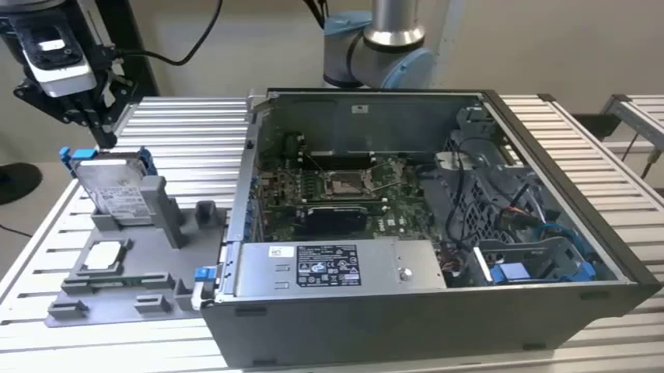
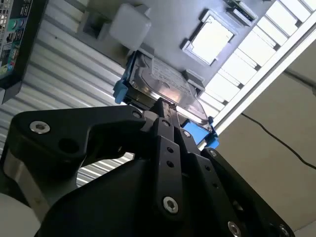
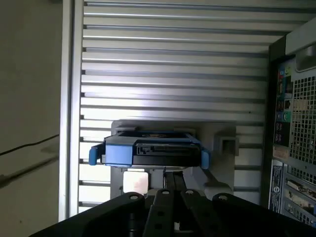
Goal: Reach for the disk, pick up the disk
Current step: 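Reach for the disk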
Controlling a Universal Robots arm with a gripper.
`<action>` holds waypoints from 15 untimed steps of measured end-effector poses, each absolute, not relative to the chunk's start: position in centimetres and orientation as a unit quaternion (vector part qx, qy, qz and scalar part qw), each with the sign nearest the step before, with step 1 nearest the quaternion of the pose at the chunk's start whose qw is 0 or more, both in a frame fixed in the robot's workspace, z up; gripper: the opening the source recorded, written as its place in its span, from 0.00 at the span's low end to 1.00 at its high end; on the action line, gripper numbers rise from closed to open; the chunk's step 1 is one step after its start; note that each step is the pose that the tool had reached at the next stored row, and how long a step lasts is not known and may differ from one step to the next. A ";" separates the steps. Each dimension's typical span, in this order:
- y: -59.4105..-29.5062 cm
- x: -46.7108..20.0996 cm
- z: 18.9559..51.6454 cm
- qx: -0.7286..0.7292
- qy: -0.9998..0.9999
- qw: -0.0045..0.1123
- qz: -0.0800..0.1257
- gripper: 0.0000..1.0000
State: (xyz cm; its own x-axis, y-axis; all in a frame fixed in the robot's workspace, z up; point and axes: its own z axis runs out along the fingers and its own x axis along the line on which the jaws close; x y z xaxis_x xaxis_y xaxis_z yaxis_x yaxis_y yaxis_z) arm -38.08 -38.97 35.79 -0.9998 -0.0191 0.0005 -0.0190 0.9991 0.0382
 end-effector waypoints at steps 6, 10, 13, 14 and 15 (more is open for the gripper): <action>-38.4 -39.2 35.8 0.010 -1.000 0.000 -0.019 0.00; -38.2 -40.3 35.7 0.011 -1.000 0.000 -0.019 0.00; -38.0 -41.0 35.7 0.013 -1.000 0.000 -0.019 0.00; -38.0 -41.2 35.7 0.013 -1.000 0.001 -0.019 0.00; -38.0 -41.4 35.7 0.014 -1.000 0.001 -0.019 0.00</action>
State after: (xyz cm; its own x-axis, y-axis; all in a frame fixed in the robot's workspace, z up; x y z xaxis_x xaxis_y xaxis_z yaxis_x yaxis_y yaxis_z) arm -41.41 -38.00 35.71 -0.9996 -0.0274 0.0006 -0.0274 0.9989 0.0382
